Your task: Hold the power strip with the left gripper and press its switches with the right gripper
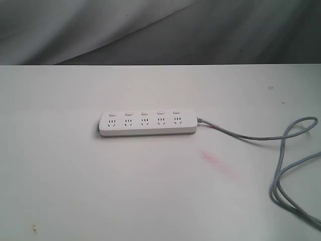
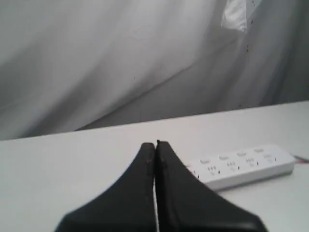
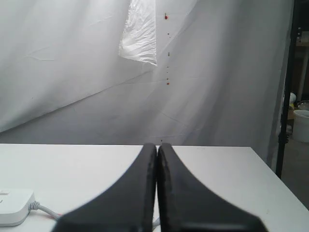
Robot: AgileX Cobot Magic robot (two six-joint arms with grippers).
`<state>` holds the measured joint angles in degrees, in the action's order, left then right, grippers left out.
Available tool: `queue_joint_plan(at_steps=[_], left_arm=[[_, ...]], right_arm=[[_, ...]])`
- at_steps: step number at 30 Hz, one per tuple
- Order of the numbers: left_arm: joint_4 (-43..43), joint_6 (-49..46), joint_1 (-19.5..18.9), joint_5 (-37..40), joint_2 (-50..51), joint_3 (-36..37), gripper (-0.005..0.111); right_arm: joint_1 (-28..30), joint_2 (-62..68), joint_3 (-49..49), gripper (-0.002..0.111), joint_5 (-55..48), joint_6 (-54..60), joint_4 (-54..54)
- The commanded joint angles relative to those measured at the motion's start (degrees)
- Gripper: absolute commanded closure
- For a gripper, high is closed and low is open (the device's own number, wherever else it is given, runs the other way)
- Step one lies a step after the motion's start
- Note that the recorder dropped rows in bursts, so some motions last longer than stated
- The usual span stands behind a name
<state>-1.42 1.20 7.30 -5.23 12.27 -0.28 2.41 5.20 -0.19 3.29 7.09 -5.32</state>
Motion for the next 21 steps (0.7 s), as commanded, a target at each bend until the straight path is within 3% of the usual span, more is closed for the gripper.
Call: queue_joint_plan(at_steps=[1,5,13,16,21], left_arm=[[8.54,6.23,0.33,-8.21,-0.25,0.28,0.107],[6.64,10.09,0.33,-9.25,-0.25,0.28,0.107],[7.01,13.78,0.33,17.98,3.05,-12.77,0.107],[6.86,11.37,0.33,23.07,8.13,-18.51,0.107],[9.50,-4.41,0.33,31.91,19.56,-29.99,0.107]], right_arm=[[0.44,-0.23,0.19,0.108,-0.01,-0.20,-0.17],[0.44,-0.23,0.19,0.108,-0.01,-0.20,-0.17],[0.44,-0.23,0.19,0.108,-0.01,-0.10,-0.17],[0.44,-0.23,0.19,0.108,-0.01,-0.10,-0.17],[0.44,-0.23,0.19,0.108,-0.01,-0.10,-0.17]])
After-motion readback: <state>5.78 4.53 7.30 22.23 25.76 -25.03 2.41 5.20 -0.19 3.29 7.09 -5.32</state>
